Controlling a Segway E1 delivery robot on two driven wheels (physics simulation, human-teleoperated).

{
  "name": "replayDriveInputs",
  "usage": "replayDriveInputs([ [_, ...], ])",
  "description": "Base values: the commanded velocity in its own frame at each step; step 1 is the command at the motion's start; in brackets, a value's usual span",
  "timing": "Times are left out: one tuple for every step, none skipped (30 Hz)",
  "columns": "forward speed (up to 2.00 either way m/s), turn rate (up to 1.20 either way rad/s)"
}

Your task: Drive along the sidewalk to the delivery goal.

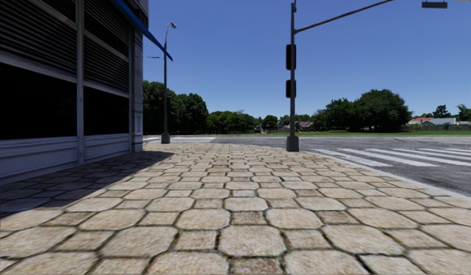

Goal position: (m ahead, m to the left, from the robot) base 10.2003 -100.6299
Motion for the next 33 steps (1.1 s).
replayDriveInputs([
  [2.00, 0.00],
  [2.00, 0.00],
  [2.00, 0.00],
  [2.00, 0.00],
  [2.00, 0.00],
  [2.00, 0.00],
  [2.00, 0.00],
  [2.00, 0.00],
  [2.00, 0.00],
  [2.00, 0.00],
  [2.00, 0.00],
  [2.00, 0.00],
  [2.00, 0.00],
  [2.00, 0.00],
  [2.00, 0.00],
  [2.00, 0.00],
  [2.00, 0.00],
  [2.00, 0.00],
  [2.00, 0.00],
  [2.00, 0.00],
  [2.00, 0.00],
  [2.00, 0.00],
  [2.00, 0.00],
  [2.00, 0.00],
  [2.00, 0.00],
  [2.00, 0.00],
  [2.00, 0.00],
  [2.00, 0.00],
  [2.00, 0.00],
  [2.00, 0.00],
  [2.00, 0.00],
  [2.00, 0.00],
  [2.00, 0.00],
])
